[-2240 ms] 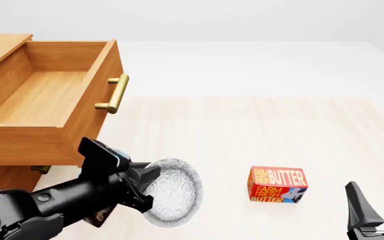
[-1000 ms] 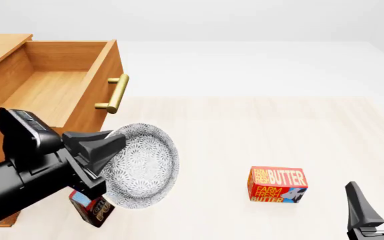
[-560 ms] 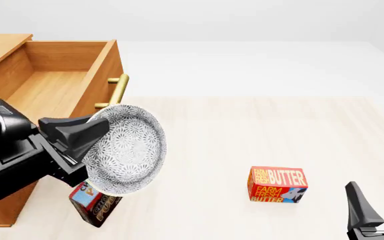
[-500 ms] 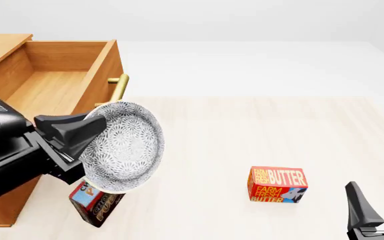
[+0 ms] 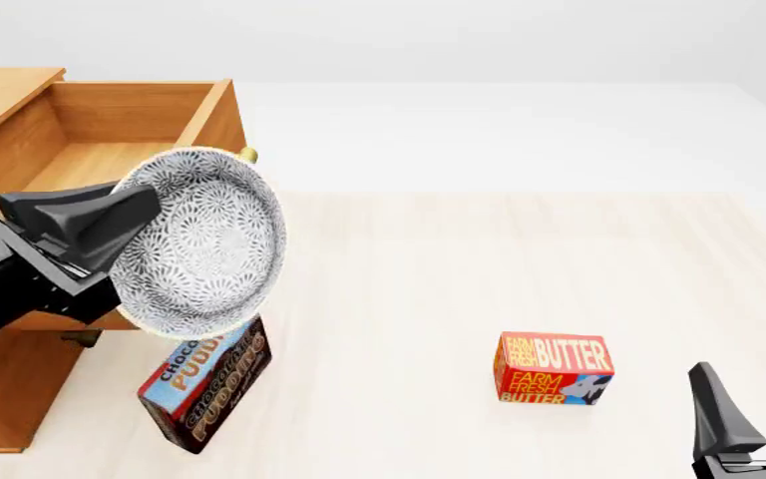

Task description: Put the bowl in the top drawer of the cabinet.

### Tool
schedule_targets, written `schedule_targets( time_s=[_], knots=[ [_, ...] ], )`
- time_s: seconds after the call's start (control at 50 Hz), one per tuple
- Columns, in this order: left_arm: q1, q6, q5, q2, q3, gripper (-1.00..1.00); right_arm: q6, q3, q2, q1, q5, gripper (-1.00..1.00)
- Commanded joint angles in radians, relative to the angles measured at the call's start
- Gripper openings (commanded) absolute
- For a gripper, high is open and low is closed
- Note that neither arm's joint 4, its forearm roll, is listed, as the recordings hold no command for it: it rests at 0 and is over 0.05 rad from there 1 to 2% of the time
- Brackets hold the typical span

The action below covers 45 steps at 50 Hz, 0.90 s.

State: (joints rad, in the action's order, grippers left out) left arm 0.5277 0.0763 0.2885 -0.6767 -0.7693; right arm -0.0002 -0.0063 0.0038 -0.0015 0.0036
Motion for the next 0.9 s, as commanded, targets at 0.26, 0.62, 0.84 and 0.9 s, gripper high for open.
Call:
schedule_targets(
  time_s=[0.26, 0.62, 0.84, 0.9],
  knots=[
    [-0.104, 0.009, -0.006, -0.019, -0.068, -1.00, 0.000, 0.001, 0.000, 0.000, -0.001, 1.00],
    [-0.203, 0.021, -0.036, -0.075, -0.130, -1.00, 0.000, 0.001, 0.000, 0.000, -0.001, 1.00],
    [-0.275, 0.028, -0.043, -0.097, -0.150, -1.00, 0.000, 0.001, 0.000, 0.000, -0.001, 1.00],
    [-0.286, 0.035, -0.049, -0.108, -0.155, -1.00, 0.000, 0.001, 0.000, 0.000, -0.001, 1.00]
  ],
)
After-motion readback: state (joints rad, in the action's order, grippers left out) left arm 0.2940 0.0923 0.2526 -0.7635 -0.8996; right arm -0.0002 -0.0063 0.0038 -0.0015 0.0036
